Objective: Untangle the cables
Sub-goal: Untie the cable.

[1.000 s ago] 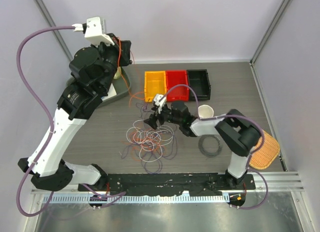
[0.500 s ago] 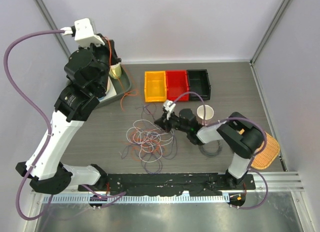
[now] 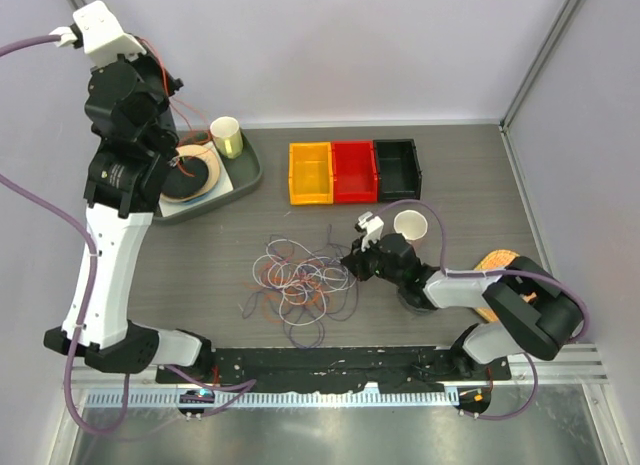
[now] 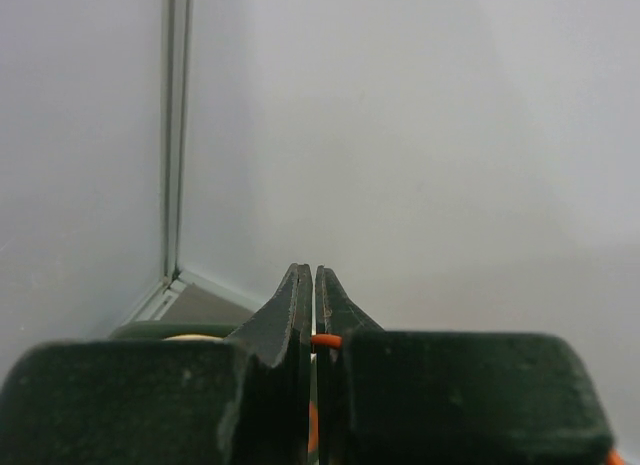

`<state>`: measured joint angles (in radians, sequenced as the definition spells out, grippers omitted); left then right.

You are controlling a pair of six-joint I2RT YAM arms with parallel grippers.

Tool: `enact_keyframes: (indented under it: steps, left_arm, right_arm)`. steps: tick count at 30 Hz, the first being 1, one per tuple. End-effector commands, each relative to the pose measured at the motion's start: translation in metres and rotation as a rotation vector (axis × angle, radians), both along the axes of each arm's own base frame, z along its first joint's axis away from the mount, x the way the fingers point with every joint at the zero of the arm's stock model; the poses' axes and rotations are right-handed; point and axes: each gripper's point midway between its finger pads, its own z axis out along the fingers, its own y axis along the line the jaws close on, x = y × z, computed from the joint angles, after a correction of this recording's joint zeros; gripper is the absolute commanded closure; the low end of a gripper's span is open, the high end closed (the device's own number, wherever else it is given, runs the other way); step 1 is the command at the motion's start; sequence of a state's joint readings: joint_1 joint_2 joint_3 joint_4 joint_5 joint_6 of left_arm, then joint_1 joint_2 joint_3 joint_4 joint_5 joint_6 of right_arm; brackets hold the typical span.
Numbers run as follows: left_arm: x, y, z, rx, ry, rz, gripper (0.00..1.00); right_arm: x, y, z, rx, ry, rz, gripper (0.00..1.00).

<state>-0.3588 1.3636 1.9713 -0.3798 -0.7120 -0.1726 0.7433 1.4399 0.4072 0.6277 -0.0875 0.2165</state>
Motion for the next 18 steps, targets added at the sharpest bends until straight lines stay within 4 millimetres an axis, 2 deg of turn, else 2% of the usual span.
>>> enact_keyframes:
  steps: [1,2,4,5,7,9,10,12,13,15,18]
  left_arm:
    - [-0.005,-0.023,0.015,0.002,-0.036,-0.156,1.00]
    - [-0.003,-0.027,0.013,0.001,-0.031,-0.182,1.00]
    - [0.004,-0.041,0.005,0.002,-0.018,-0.242,1.00]
    - [0.007,-0.045,0.005,0.004,-0.027,-0.263,1.00]
    - [0.018,-0.058,-0.007,0.016,-0.009,-0.312,1.00]
    - [0.025,-0.069,-0.012,0.009,-0.003,-0.360,1.00]
    - [0.029,-0.073,-0.016,0.004,0.007,-0.370,1.00]
    - [0.041,-0.082,-0.026,-0.002,0.030,-0.394,1.00]
    - [0.045,-0.086,-0.028,-0.019,0.032,-0.405,1.00]
    - [0.056,-0.096,-0.037,-0.028,0.049,-0.439,1.00]
    - [0.067,-0.114,-0.044,-0.047,0.058,-0.507,1.00]
  right_arm:
    - [-0.007,0.012,0.027,0.065,-0.009,0.044,0.83]
    - [-0.008,0.016,0.032,0.068,-0.012,0.060,0.70]
    - [-0.010,0.019,0.047,0.069,-0.026,0.080,0.61]
    - [-0.014,0.020,0.047,0.058,-0.014,0.091,0.55]
    - [-0.015,0.022,0.071,0.082,-0.058,0.104,0.47]
    - [-0.019,0.021,0.082,0.085,-0.059,0.108,0.42]
    - [-0.021,0.021,0.098,0.113,-0.082,0.109,0.38]
    - [-0.024,0.016,0.108,0.120,-0.085,0.099,0.31]
    - [-0.026,0.012,0.123,0.147,-0.109,0.092,0.22]
    - [-0.031,0.005,0.126,0.138,-0.106,0.087,0.11]
    - [-0.034,-0.013,0.141,0.143,-0.149,0.031,0.08]
